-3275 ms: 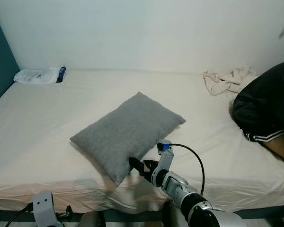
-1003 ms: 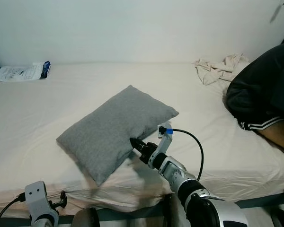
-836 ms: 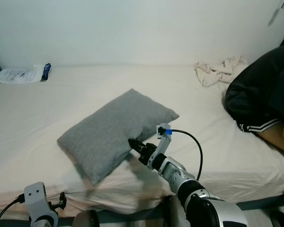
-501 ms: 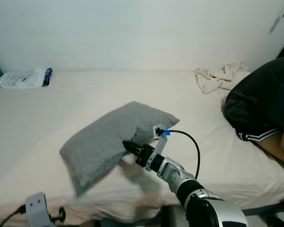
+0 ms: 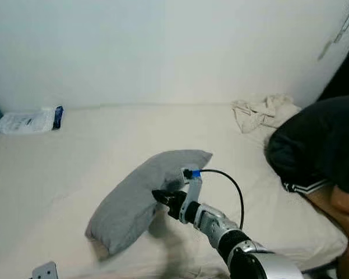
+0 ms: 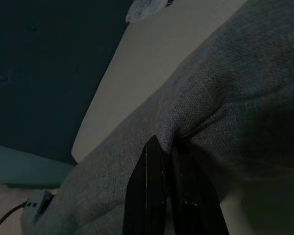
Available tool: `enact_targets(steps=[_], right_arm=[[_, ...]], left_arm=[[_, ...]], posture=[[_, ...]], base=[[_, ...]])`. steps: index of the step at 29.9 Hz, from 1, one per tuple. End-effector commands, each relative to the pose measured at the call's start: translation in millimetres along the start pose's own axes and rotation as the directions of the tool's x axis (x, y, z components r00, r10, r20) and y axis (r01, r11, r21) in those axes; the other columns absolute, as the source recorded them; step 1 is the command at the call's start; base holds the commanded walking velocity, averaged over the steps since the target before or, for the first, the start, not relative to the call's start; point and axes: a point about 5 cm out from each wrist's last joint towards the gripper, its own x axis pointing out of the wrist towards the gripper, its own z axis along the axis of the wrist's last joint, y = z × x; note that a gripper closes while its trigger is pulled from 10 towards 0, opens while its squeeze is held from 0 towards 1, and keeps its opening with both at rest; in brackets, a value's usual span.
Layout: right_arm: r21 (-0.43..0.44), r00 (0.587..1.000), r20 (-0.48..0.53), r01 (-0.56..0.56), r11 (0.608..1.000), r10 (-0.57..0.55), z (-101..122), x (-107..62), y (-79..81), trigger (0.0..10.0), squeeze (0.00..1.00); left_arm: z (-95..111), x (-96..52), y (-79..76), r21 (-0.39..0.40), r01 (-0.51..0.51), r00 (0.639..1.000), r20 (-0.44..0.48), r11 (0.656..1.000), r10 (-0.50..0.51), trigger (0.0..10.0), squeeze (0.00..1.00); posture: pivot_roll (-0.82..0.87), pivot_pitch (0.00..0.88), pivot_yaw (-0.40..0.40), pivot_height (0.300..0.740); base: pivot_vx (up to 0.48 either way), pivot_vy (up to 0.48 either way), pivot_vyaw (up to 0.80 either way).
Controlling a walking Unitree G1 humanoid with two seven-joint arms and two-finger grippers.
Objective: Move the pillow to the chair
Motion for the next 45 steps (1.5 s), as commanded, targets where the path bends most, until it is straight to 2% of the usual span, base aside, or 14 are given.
enact_targets(steps=[1,6,16,19,21,23,26,28,29,31,38,45], right_arm=[[0.023,0.999,0.007,-0.049,0.999,0.049,-8,2.4,6.4,10.0,0.00],[0.015,0.997,-0.002,-0.073,0.997,0.073,-10,2.3,8.0,10.0,0.00],[0.012,0.998,-0.026,-0.053,0.999,0.053,-16,0.1,5.8,10.0,0.00],[0.007,0.998,-0.050,-0.031,0.999,0.031,-21,-2.2,3.3,10.0,0.00],[-0.024,0.991,-0.127,0.034,0.999,-0.036,-36,-9.0,-3.5,10.0,0.00],[-0.075,0.978,-0.177,0.095,0.993,-0.107,-46,-14.2,-9.1,10.0,0.00],[-0.091,0.969,-0.205,0.125,0.988,-0.141,-52,-17.0,-11.5,10.0,0.00],[-0.161,0.934,-0.290,0.169,0.972,-0.210,-70,-24.8,-15.6,10.0,0.00],[-0.161,0.934,-0.290,0.169,0.972,-0.210,-70,-24.8,-15.6,10.0,0.00],[-0.232,0.886,-0.362,0.216,0.949,-0.290,-88,-36.0,-21.6,10.0,0.00],[-0.314,0.848,-0.401,0.230,0.921,-0.348,-97,-44.8,-27.2,10.0,0.00],[-0.340,0.830,-0.391,0.271,0.901,-0.397,-95,-48.3,-32.3,10.0,0.00]], left_arm=[[-9,-2.4,-0.6,-0.004,0.005,1.000,-0.027,1.000,-0.005,10.0,0.00],[-8,-2.0,-1.9,0.001,0.002,1.000,-0.025,1.000,-0.002,10.0,0.00],[-13,-3.4,-8.8,0.035,0.030,0.999,-0.041,0.999,-0.028,10.0,0.00],[-16,-4.2,-10.0,0.047,0.036,0.998,-0.051,0.998,-0.033,10.0,0.00],[-21,-5.6,-11.3,0.071,0.043,0.997,-0.074,0.997,-0.038,10.0,0.00],[-24,-6.4,-12.0,0.082,0.049,0.995,-0.086,0.995,-0.042,10.0,0.00],[-25,-6.7,-12.3,0.085,0.052,0.995,-0.092,0.995,-0.044,10.0,0.00],[-29,-7.6,-13.1,0.079,0.056,0.992,-0.113,0.995,-0.047,10.0,0.00],[-29,-7.6,-13.1,0.079,0.056,0.992,-0.113,0.995,-0.047,10.0,0.00],[-37,-9.9,-14.9,0.038,0.059,0.986,-0.158,0.998,-0.053,10.0,0.00],[-45,-12.8,-16.4,0.083,0.074,0.980,-0.190,0.994,-0.057,10.0,0.00],[-48,-13.7,-15.7,0.125,0.083,0.978,-0.203,0.989,-0.057,10.0,0.00]], posture=[[0.09,0.034,-0.079,0.709],[0.09,0.034,-0.086,0.739],[0.09,0.033,-0.088,0.740],[0.09,0.032,-0.087,0.740],[0.09,0.030,-0.088,0.740],[0.09,0.030,-0.087,0.740],[0.09,0.029,-0.087,0.740],[0.09,0.027,-0.089,0.740],[0.09,0.027,-0.089,0.740],[0.08,0.029,-0.091,0.740],[0.08,0.023,-0.094,0.740],[0.08,0.016,-0.095,0.740]], base=[[0.000,0.000,0.00],[0.000,0.000,0.00],[0.000,0.000,0.00],[0.000,0.000,0.00],[0.000,0.000,0.00],[0.000,0.000,0.00],[0.000,0.000,0.00],[0.000,0.000,0.00],[0.000,0.000,0.00],[0.000,0.000,0.00],[-0.036,0.000,0.00],[-0.290,0.000,0.00]])
